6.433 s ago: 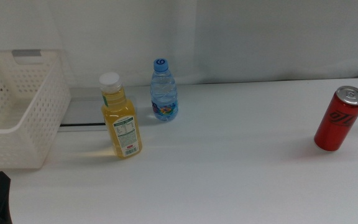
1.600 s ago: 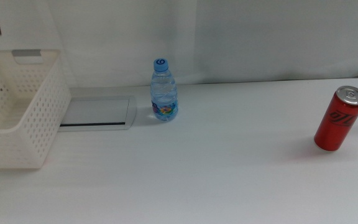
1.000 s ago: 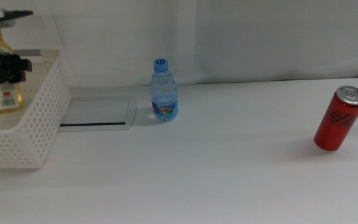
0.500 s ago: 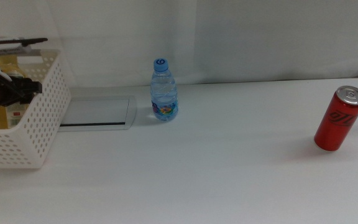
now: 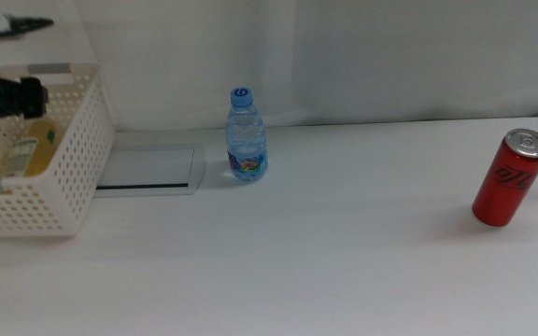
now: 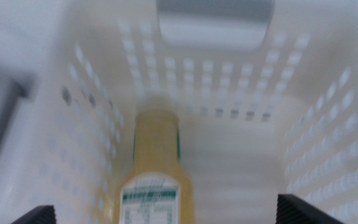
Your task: Use arms to grab the bottles and put them into the dustbin to the left of the table.
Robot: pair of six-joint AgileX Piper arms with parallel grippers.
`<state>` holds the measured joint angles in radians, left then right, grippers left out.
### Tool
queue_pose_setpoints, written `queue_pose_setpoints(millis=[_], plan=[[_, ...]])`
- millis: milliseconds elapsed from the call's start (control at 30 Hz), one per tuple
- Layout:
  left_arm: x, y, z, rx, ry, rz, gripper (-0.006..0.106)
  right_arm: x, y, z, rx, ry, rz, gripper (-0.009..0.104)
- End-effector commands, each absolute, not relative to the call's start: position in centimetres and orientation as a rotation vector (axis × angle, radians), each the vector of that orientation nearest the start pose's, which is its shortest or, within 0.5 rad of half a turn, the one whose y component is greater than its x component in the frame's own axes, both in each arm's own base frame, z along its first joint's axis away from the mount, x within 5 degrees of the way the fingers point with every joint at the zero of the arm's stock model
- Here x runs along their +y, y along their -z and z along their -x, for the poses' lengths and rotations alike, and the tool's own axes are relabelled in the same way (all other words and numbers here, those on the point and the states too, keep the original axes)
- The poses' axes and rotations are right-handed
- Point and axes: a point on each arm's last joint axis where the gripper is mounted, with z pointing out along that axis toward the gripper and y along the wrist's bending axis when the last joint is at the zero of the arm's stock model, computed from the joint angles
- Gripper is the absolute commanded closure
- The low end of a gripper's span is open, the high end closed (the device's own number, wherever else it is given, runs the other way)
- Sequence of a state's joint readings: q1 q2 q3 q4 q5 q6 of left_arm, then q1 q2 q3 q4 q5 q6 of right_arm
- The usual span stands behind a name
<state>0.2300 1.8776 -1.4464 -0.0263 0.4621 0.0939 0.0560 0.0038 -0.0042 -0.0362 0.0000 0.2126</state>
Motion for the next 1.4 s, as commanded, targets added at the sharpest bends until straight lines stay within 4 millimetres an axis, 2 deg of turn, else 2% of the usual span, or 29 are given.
queue_pose_setpoints(millis=[0,167,267,367,467,600,633,667,700,900,1033,1067,1200,1367], plan=[[9.5,-28.2,-41.1,2.28,-0.128,0.2,0.008,0.3,-20.3,-5.5,1.484,-0.172,-0.082,-0.008],[8.9,-33.8,-38.5,2.143,-0.151,0.172,0.008,0.3,-20.3,-5.5,1.484,-0.172,-0.082,-0.008],[7.9,-37.4,-36.6,2.053,-0.156,0.149,0.008,0.3,-20.3,-5.5,1.484,-0.168,-0.079,-0.008],[6.2,-40.5,-34.4,1.978,-0.143,0.105,0.008,0.3,-20.2,-5.5,1.492,-0.166,-0.078,-0.008],[3.7,-42.3,-32.2,1.912,-0.108,0.04,0.008,0.3,-20.2,-5.5,1.492,-0.164,-0.076,-0.008],[0.1,-42.6,-29.6,1.821,-0.041,-0.064,0.008,0.3,-20.2,-5.5,1.492,-0.164,-0.076,-0.008],[-1.8,-42.0,-28.1,1.775,-0.002,-0.125,0.008,0.3,-20.2,-5.5,1.492,-0.164,-0.076,-0.008],[-2.6,-41.8,-27.3,1.749,0.021,-0.15,0.008,0.3,-20.2,-5.5,1.492,-0.164,-0.076,-0.008],[-4.0,-40.4,-25.9,1.724,0.061,-0.196,0.008,0.3,-20.2,-5.5,1.492,-0.164,-0.076,-0.008],[-6.1,-33.9,-23.1,1.681,0.147,-0.27,0.008,0.3,-20.3,-5.5,1.486,-0.165,-0.076,-0.008],[-6.9,-29.7,-21.6,1.629,0.18,-0.298,0.008,0.3,-20.3,-5.5,1.484,-0.165,-0.076,-0.008],[-6.9,-28.0,-21.1,1.611,0.186,-0.299,0.008,0.3,-20.3,-5.5,1.484,-0.165,-0.076,-0.008],[-6.8,-25.6,-20.9,1.61,0.182,-0.299,0.008,0.3,-20.3,-5.5,1.484,-0.165,-0.076,-0.008],[-7.3,-22.8,-22.1,1.699,0.214,-0.271,0.008,0.3,-20.3,-5.5,1.484,-0.165,-0.076,-0.008]])
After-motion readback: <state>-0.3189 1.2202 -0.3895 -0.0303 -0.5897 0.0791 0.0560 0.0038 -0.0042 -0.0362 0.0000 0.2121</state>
